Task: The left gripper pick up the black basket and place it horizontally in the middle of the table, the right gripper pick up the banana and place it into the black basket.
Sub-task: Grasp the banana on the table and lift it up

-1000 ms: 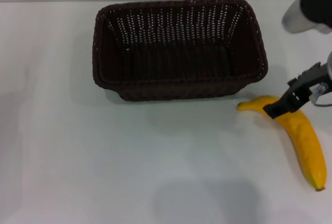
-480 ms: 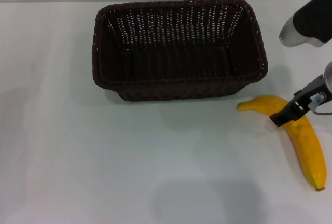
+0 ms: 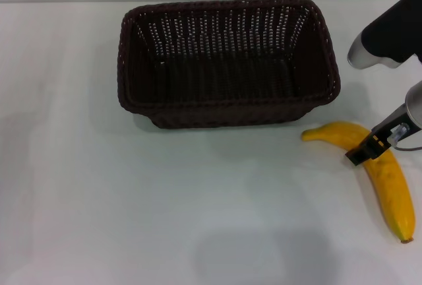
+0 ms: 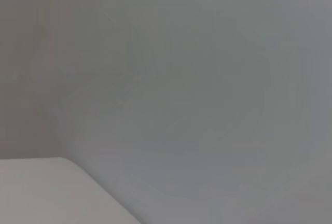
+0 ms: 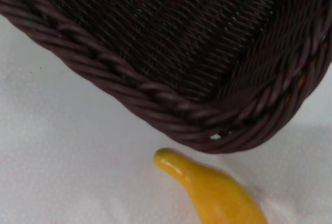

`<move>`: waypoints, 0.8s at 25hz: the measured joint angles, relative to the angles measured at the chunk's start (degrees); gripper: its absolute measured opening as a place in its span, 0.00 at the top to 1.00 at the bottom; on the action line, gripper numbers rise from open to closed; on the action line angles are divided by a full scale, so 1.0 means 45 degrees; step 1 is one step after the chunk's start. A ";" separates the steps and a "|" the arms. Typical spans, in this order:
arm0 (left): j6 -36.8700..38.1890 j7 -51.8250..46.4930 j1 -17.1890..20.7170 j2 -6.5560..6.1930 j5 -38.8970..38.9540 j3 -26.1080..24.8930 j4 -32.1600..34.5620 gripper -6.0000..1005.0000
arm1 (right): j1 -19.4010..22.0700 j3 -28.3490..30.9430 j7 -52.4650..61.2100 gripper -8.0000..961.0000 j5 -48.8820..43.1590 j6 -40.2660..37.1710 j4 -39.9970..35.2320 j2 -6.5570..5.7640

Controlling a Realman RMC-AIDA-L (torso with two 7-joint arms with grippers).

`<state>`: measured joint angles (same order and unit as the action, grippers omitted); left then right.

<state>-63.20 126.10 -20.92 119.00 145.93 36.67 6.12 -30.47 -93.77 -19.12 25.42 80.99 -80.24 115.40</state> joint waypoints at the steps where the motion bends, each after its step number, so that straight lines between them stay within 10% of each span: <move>1: 0.0001 -0.0007 0.0000 0.0002 0.0002 -0.0002 0.0002 0.11 | -0.0008 0.0007 -0.0002 0.14 0.0000 0.0001 0.0000 -0.0002; 12: -0.0056 -0.0034 0.0111 -0.0002 0.0089 -0.0063 0.0007 0.11 | -0.0008 0.0064 -0.0111 0.50 -0.0521 0.0155 -0.0123 -0.0016; 20: -0.0104 -0.0035 0.0113 -0.0014 0.0092 -0.0063 0.0030 0.11 | 0.0139 0.1728 -0.0506 0.49 -0.2200 0.0511 -0.1115 -0.0064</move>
<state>-63.67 125.94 -20.42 118.93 146.35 36.38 6.26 -29.84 -85.99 -21.40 15.52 83.29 -85.26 115.11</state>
